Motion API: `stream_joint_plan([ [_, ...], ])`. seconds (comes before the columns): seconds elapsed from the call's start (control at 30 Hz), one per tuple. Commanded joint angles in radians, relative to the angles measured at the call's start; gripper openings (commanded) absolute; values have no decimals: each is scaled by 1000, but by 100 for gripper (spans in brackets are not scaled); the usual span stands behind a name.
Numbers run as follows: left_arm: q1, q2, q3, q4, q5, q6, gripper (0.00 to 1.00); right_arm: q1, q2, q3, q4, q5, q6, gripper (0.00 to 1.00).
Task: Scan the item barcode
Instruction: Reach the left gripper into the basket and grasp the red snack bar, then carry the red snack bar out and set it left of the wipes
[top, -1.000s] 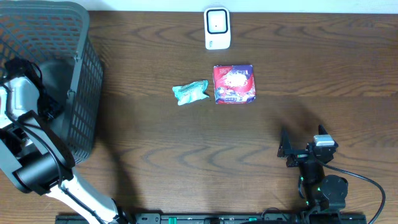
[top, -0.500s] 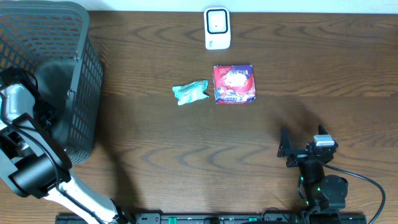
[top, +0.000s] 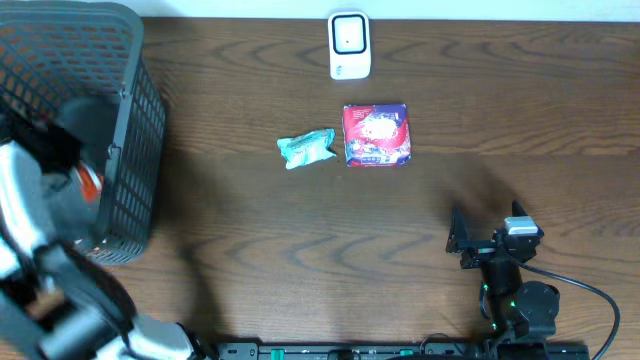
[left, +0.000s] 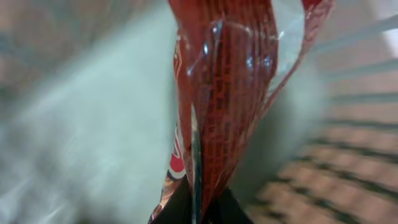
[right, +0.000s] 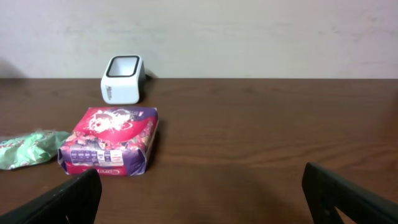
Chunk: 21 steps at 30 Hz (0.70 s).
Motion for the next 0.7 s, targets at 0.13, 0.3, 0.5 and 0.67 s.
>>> stream_joint_plan([
  [0.13,-80,-453,42,60,281,-78,7,3,-1,-2,-4,9,-14,99],
  [0.3,-294,-577,42,58,277,-10,7,3,-1,-2,-4,9,-14,99],
  [0.5,-637,-570,39,2,103,16,7,3,-1,-2,-4,9,-14,99],
  [0.67,-893,-426,24,-3,-103,15,7,3,-1,-2,-4,9,-14,99],
])
